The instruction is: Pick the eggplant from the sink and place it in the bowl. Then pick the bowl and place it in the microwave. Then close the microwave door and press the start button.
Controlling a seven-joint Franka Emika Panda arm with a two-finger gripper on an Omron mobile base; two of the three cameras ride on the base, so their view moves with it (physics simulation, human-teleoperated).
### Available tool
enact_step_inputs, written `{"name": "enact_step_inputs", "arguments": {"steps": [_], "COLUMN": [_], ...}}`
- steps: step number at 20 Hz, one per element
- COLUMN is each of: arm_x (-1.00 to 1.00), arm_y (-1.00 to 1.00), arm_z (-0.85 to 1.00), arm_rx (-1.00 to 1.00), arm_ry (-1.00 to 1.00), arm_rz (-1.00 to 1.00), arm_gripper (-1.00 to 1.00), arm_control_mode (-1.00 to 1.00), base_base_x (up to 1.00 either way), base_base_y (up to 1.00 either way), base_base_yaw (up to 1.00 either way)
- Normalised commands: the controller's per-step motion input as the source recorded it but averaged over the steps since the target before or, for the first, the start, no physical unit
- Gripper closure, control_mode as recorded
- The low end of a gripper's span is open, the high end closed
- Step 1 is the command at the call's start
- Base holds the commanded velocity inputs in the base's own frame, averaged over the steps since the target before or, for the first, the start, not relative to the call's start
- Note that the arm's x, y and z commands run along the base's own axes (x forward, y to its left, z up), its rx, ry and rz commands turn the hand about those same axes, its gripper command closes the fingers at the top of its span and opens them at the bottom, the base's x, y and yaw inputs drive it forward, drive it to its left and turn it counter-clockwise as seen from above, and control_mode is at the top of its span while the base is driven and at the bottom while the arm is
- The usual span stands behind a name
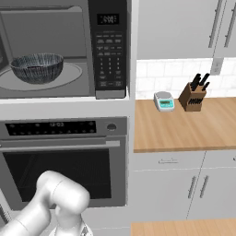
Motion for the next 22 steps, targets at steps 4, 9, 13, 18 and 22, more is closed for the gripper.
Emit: {"name": "enact_step_inputs", "arguments": {"steps": [4, 9, 13, 18, 22], "arm_x": [0.24, 0.28, 0.44, 0.87, 1.00], "arm_y": [-0.89, -0.82, -0.78, -0.40, -0.02], "arm_z": [0.00, 0.06, 0.07, 0.00, 0.00], "arm_rx": [0.10, 0.12, 0.12, 0.13, 0.14], "arm_ry": [0.00, 0.00, 0.00, 0.00, 0.00], "arm_rz": [0.53, 0.49, 0.48, 0.35, 0.18], "arm_gripper": [-1.00, -1.00, -1.00, -1.00, -1.00], "arm_control_mode": [-1.00, -1.00, -1.00, -1.00, -1.00], "base_base_x": [0.00, 0.00, 0.00, 0.00, 0.00], "base_base_y": [0.00, 0.00, 0.00, 0.00, 0.00], "base_base_yaw": [0.00, 0.00, 0.00, 0.00, 0.00]}}
